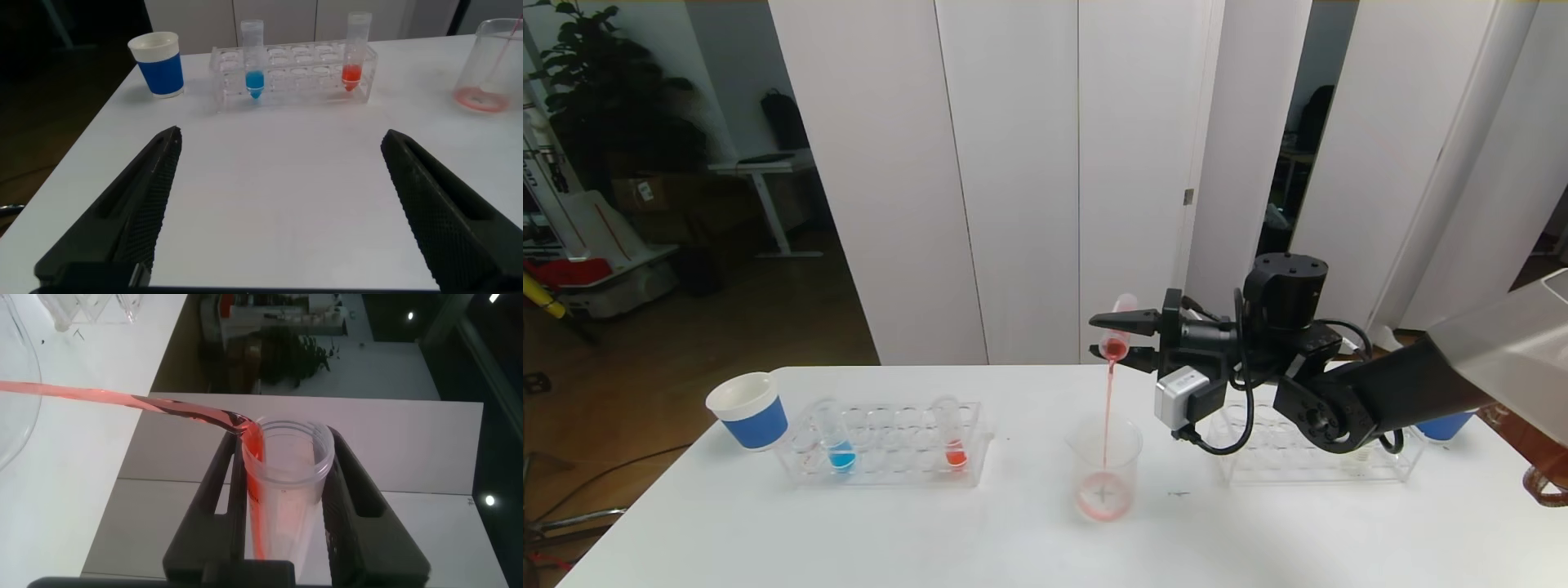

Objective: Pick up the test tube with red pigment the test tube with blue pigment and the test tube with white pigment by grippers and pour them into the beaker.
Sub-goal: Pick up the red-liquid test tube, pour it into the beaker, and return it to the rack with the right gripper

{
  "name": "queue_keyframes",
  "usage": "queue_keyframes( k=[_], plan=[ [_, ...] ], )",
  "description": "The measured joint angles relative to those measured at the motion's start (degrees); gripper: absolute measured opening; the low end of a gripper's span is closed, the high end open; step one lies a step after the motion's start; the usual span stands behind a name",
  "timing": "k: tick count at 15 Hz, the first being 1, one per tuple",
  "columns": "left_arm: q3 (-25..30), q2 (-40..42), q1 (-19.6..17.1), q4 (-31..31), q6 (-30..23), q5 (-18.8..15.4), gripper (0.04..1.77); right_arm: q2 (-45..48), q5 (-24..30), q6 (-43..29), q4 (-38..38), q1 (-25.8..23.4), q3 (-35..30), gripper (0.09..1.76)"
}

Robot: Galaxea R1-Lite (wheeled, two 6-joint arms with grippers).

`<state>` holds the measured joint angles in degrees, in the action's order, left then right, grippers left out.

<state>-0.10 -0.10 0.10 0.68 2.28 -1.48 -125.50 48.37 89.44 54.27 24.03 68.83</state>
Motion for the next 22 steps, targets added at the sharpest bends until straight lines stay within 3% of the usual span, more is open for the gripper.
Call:
queue_keyframes(
  k=[22],
  plan=[
    [0.0, 0.0, 0.0, 0.0, 0.0, 0.0, 1.74, -0.3, 1.6, 8.4, 0.2, -0.3, 3.1, 0.61]
  ],
)
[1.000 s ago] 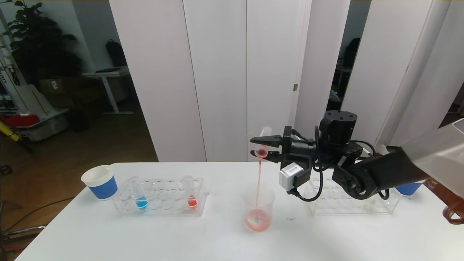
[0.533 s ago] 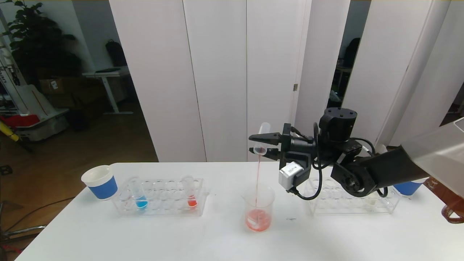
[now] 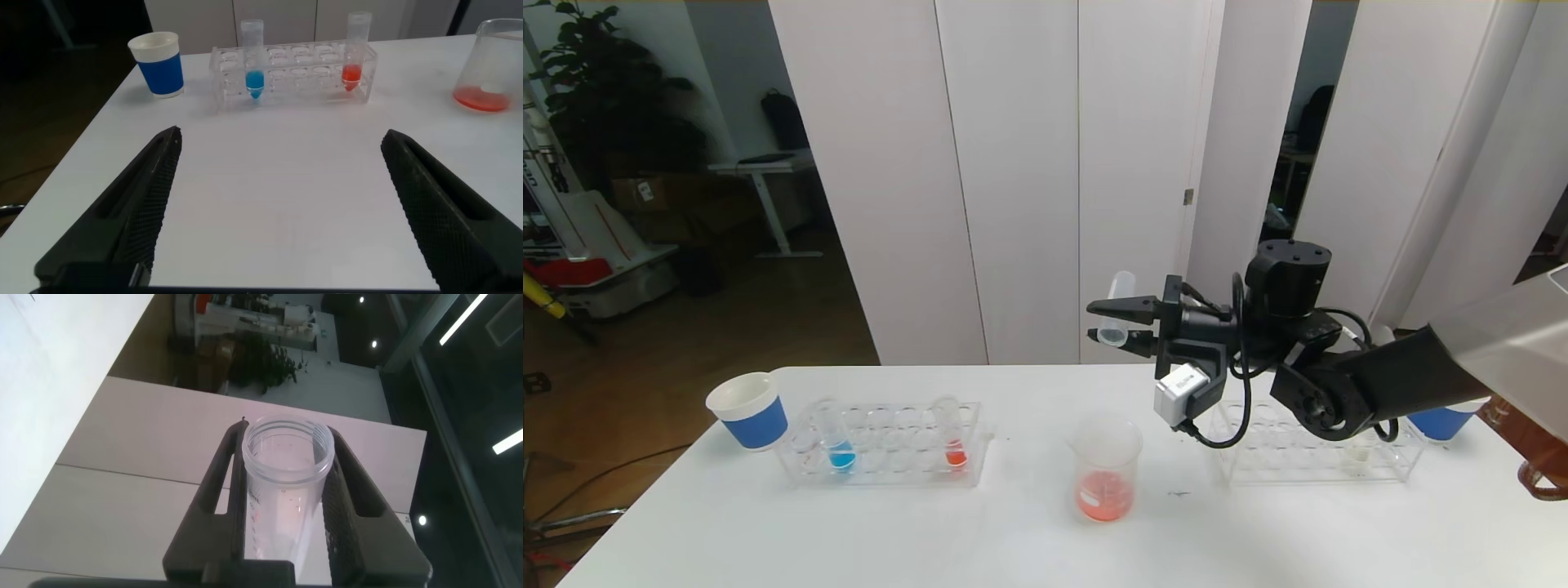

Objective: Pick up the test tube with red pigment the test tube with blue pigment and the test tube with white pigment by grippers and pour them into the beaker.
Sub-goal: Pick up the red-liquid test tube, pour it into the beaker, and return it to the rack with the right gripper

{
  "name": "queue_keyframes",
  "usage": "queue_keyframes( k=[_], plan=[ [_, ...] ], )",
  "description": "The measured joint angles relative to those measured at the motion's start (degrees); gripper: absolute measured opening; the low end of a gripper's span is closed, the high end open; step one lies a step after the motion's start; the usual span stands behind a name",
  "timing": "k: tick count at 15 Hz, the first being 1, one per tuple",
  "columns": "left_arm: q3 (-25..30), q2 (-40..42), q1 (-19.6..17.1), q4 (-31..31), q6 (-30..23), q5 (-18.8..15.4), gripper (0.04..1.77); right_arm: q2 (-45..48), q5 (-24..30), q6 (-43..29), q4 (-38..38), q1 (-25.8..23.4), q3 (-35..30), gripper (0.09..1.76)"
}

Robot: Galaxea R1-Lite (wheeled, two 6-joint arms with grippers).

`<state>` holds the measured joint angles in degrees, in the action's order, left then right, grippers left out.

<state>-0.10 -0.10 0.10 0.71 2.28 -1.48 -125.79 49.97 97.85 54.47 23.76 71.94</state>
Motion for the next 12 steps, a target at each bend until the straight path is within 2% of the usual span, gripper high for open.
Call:
queue_keyframes(
  k=[6, 10, 12],
  plan=[
    [0.0, 0.0, 0.0, 0.0, 0.0, 0.0, 1.74, 0.2, -0.2, 0.1, -0.2, -0.2, 0.2, 0.61],
    [0.0, 0.0, 0.0, 0.0, 0.0, 0.0, 1.74, 1.1, -0.6, -6.2, -0.3, 0.8, 0.9, 0.61],
    [0.0, 0.0, 0.0, 0.0, 0.0, 0.0, 1.74, 2.7, -2.6, -8.4, -0.6, 0.9, 1.2, 0.61]
  ],
)
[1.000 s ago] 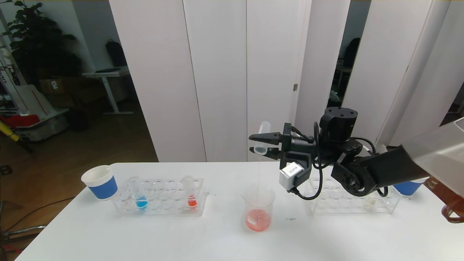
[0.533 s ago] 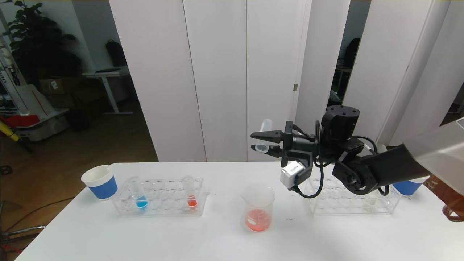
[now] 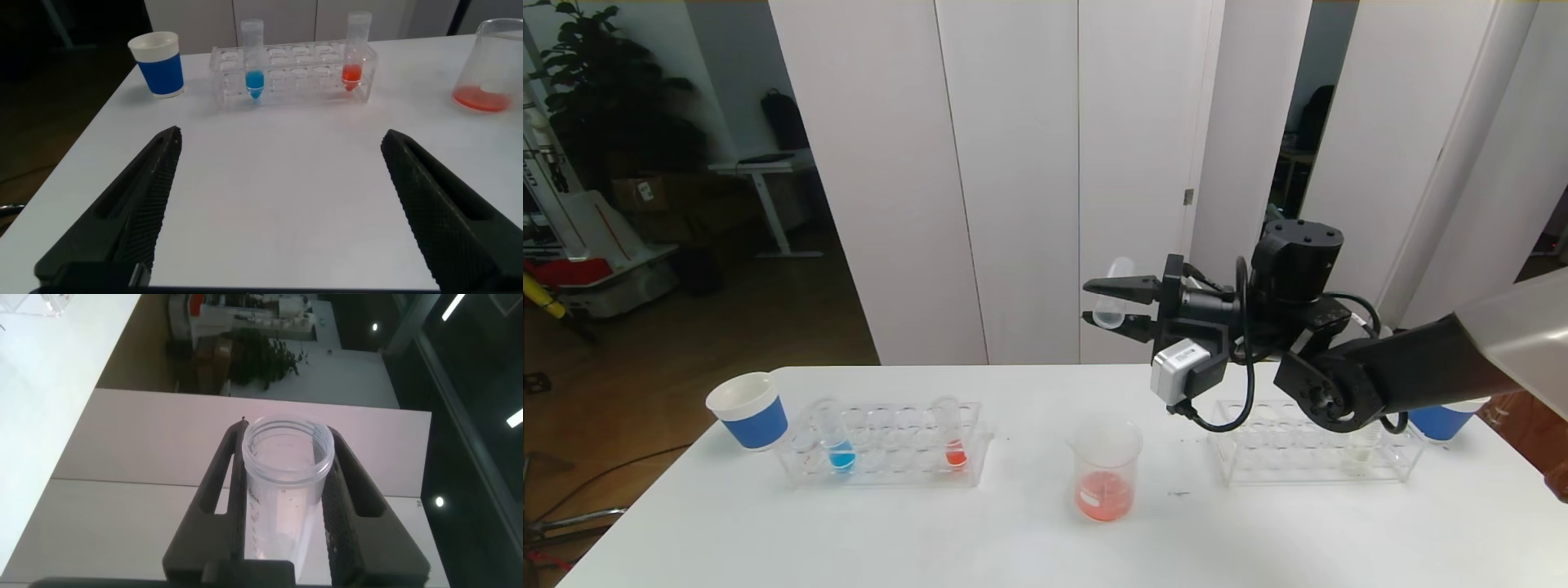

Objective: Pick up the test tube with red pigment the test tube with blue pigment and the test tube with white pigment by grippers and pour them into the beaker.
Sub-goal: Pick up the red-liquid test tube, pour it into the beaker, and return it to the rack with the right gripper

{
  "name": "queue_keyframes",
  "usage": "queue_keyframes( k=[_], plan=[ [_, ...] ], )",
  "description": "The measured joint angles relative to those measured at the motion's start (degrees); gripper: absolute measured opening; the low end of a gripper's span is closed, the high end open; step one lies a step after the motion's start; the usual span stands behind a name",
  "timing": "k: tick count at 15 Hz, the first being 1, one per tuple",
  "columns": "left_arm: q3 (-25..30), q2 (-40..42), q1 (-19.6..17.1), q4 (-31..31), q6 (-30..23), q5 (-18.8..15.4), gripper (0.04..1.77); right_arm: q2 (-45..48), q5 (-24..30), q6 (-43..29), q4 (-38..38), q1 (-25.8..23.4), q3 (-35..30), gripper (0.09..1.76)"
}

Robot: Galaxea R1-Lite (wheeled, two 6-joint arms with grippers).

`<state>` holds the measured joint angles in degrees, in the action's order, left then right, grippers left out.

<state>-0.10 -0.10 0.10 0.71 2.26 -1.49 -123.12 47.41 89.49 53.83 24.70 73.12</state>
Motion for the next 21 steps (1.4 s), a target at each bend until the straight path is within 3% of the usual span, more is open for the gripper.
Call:
queue_keyframes(
  k=[4, 12, 15, 18, 21],
  plan=[
    [0.0, 0.0, 0.0, 0.0, 0.0, 0.0, 1.74, 4.2, -9.5, -13.6, 0.2, -1.0, -0.7, 0.61],
    [0.0, 0.0, 0.0, 0.0, 0.0, 0.0, 1.74, 8.0, -43.0, -64.3, 5.4, 1.0, -6.4, 0.61],
    [0.0, 0.0, 0.0, 0.0, 0.0, 0.0, 1.74, 8.3, -49.4, -77.3, 2.1, 1.1, -9.4, 0.61],
    [0.0, 0.0, 0.0, 0.0, 0.0, 0.0, 1.74, 9.0, -52.4, -90.2, -1.8, 1.3, -10.8, 0.61],
    [0.0, 0.0, 0.0, 0.0, 0.0, 0.0, 1.74, 10.1, -53.9, -92.7, -3.7, 1.4, -14.1, 0.61]
  ],
)
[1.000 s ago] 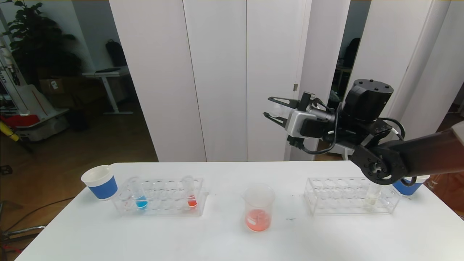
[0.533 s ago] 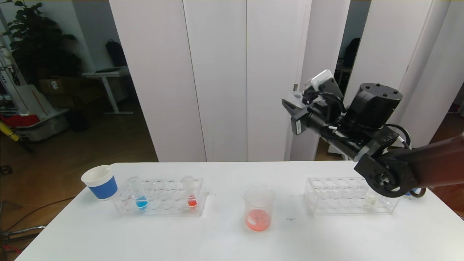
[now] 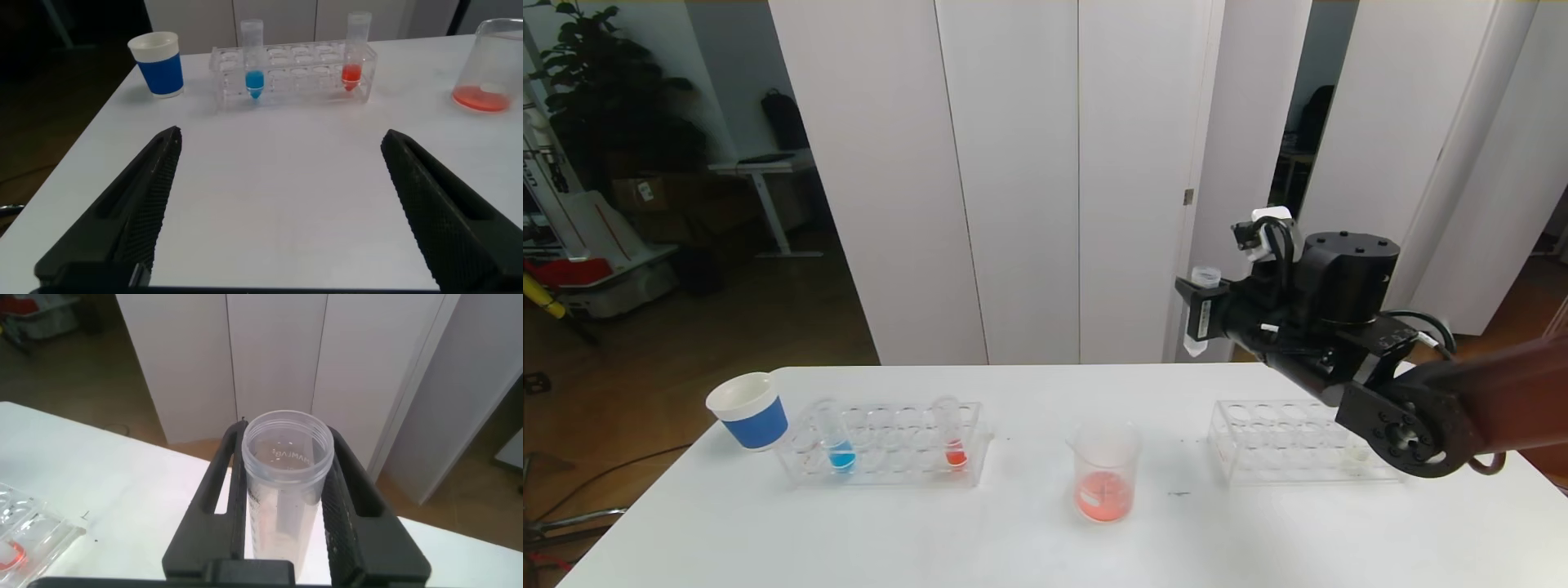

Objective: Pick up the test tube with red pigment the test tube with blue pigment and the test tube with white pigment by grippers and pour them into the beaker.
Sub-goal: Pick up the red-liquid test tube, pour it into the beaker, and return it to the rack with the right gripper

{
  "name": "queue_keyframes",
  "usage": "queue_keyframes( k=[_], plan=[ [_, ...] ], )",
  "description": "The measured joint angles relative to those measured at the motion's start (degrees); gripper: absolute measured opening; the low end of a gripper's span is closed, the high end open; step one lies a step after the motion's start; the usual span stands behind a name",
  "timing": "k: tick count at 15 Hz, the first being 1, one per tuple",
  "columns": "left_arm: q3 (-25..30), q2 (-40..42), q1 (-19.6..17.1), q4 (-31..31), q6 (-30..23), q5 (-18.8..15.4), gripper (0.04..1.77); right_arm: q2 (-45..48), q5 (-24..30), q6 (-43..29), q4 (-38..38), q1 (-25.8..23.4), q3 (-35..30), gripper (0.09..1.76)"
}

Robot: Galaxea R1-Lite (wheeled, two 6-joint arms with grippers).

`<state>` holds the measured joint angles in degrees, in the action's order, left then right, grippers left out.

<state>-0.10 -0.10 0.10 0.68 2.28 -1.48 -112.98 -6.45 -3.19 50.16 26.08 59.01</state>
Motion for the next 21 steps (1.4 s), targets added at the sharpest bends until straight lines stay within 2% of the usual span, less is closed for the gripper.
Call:
queue_keyframes(
  k=[5, 10, 21],
  plan=[
    [0.0, 0.0, 0.0, 0.0, 0.0, 0.0, 1.74, 2.2, -0.5, 0.0, 0.0, -2.4, -1.4, 0.61],
    [0.0, 0.0, 0.0, 0.0, 0.0, 0.0, 1.74, 6.3, -0.3, 2.9, -0.1, -9.2, -2.2, 0.61],
    [0.0, 0.0, 0.0, 0.0, 0.0, 0.0, 1.74, 12.1, 6.8, 5.4, 0.2, -36.0, -2.2, 0.61]
  ],
)
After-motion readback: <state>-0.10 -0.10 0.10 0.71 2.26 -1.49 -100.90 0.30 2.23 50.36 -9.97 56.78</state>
